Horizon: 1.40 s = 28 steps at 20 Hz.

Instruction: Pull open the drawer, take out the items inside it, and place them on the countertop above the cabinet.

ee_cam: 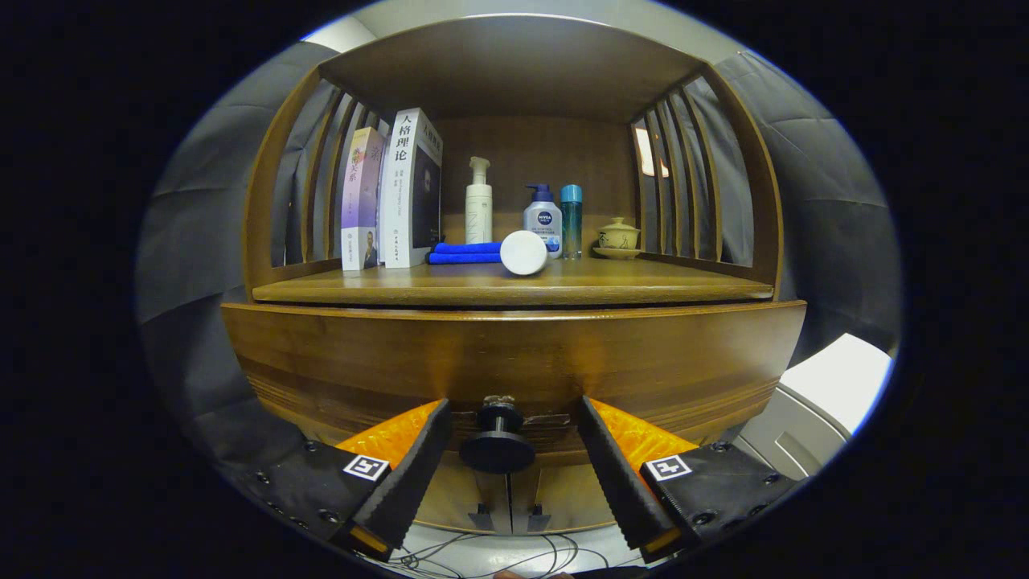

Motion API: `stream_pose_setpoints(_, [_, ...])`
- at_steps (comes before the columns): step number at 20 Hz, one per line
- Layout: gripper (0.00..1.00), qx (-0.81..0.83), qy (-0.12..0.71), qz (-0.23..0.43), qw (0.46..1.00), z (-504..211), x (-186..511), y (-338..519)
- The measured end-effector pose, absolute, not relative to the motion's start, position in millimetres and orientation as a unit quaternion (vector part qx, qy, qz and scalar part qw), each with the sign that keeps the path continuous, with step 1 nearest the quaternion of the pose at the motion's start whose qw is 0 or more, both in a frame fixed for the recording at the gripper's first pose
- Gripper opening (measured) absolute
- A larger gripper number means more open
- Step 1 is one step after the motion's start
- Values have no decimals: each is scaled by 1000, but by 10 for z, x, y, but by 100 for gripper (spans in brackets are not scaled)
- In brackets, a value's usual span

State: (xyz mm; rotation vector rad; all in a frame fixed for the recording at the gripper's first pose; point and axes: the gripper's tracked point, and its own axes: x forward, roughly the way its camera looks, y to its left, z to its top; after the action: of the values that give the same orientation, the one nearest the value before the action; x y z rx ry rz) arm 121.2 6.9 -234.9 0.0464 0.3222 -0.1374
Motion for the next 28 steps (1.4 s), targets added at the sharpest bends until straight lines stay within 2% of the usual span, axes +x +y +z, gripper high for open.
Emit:
stream_pose_setpoints(7, [100, 25, 166, -65, 984, -2384, 1466, 31])
stream_pose_setpoints(18, [99, 7, 166, -63, 984, -2373, 1444, -9])
stream_pose_setpoints(28, [98, 21, 96, -73, 992, -1452, 952, -159])
